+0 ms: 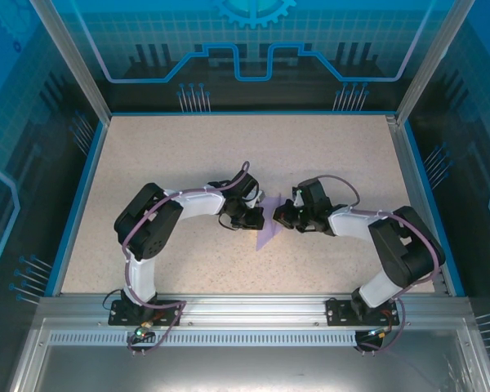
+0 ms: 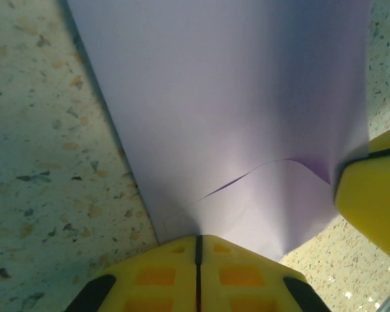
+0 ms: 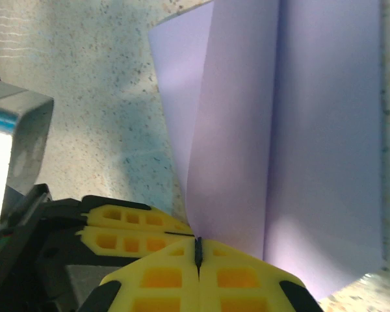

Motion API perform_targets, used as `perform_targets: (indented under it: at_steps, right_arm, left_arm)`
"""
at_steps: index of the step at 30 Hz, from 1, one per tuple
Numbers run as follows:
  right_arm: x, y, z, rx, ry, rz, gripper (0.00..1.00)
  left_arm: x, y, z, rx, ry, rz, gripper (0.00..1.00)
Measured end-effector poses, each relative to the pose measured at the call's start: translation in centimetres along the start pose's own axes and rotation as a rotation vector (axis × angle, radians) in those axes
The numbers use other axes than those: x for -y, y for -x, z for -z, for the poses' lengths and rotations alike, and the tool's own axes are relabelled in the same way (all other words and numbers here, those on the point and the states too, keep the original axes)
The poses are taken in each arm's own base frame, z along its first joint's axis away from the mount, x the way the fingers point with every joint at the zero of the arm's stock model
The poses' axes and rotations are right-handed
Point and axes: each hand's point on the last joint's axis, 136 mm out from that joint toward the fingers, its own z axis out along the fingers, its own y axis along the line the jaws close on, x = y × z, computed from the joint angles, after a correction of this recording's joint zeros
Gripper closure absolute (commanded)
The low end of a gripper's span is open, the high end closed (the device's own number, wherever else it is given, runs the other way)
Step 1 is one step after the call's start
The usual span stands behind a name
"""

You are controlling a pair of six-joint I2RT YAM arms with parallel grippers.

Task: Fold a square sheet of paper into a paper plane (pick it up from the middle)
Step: Fourth fold the wing at the center of the table.

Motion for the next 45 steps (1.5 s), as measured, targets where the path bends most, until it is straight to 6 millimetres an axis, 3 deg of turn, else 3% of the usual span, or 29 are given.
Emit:
perform_targets:
  at_steps: [17,33,45]
  right_arm:
    - [-1.2,1.4,-1.8,0.016,0.037,-0.025,1.00]
    - [-1.1,0.9,-3.3,-0.017,0.025,-0.014,1.00]
    - [-1.1,0.7,-3.5,-0.025,0.013,0.012,1.00]
  left_arm:
    - [-0.1,0.0,0.0,0.023,-0.042,-0.016,0.94]
    - [-0.1,-0.1,0.3,0.046,-0.060,-0.030,0.94]
    - [-0.4,-0.7,1.7,0.056,-0.045,-0.004,0.94]
